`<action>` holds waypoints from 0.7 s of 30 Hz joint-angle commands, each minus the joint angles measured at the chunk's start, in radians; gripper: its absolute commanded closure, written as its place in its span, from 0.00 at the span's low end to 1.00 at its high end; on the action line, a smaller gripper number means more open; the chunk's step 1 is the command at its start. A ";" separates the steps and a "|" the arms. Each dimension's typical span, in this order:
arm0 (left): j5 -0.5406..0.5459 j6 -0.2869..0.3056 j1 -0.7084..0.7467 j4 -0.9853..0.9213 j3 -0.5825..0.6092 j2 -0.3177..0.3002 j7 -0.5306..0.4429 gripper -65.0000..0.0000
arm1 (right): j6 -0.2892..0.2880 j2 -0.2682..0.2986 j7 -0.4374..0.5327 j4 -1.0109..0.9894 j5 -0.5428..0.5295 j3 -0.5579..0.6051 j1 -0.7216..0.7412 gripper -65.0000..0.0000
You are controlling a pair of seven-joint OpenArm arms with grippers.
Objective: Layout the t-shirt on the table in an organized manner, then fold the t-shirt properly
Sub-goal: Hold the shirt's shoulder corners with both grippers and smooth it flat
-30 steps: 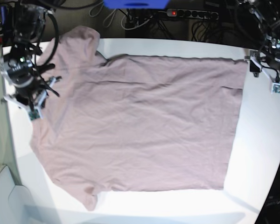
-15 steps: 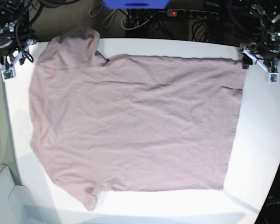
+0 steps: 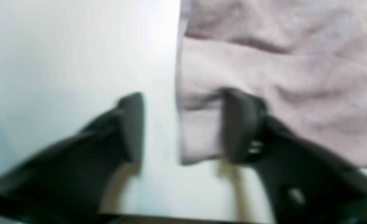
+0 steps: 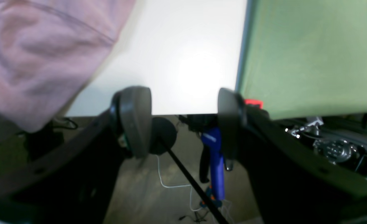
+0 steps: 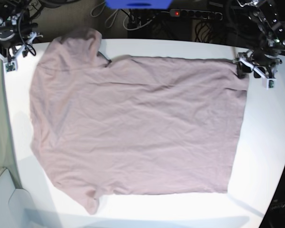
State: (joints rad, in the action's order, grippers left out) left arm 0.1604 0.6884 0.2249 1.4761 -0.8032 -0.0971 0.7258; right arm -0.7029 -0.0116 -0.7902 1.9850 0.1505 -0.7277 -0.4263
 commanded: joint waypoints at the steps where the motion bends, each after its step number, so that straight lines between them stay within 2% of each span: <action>1: -0.023 0.010 0.009 -0.005 0.003 0.001 0.064 0.62 | 0.005 0.011 0.010 0.017 0.002 -0.003 -0.004 0.48; 4: -0.025 0.010 0.008 -0.005 0.003 0.000 0.065 0.90 | 0.005 0.011 0.010 0.017 0.001 -0.003 -0.019 0.48; 6: -0.026 0.010 0.008 -0.005 0.003 -0.002 0.065 1.00 | 0.005 0.000 0.010 0.015 0.001 0.010 -0.024 0.47; 9: -0.031 0.010 0.008 -0.005 0.003 -0.002 0.068 1.00 | 0.005 -0.009 0.010 0.015 0.001 0.052 -0.029 0.47; 16: -0.032 0.010 0.008 -0.005 0.003 -0.005 0.067 1.00 | 0.005 -0.070 0.010 0.015 0.001 0.147 -0.038 0.47; 21: -0.023 0.010 0.009 0.008 -0.003 0.000 0.067 1.00 | 0.005 -0.078 0.010 -0.031 0.001 0.165 -0.030 0.47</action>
State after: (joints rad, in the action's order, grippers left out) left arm 0.1658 0.6933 0.2237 1.4811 -0.8055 -0.0963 0.7418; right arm -0.7029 -0.0963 -0.7887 1.9385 0.1524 -0.5587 -0.4522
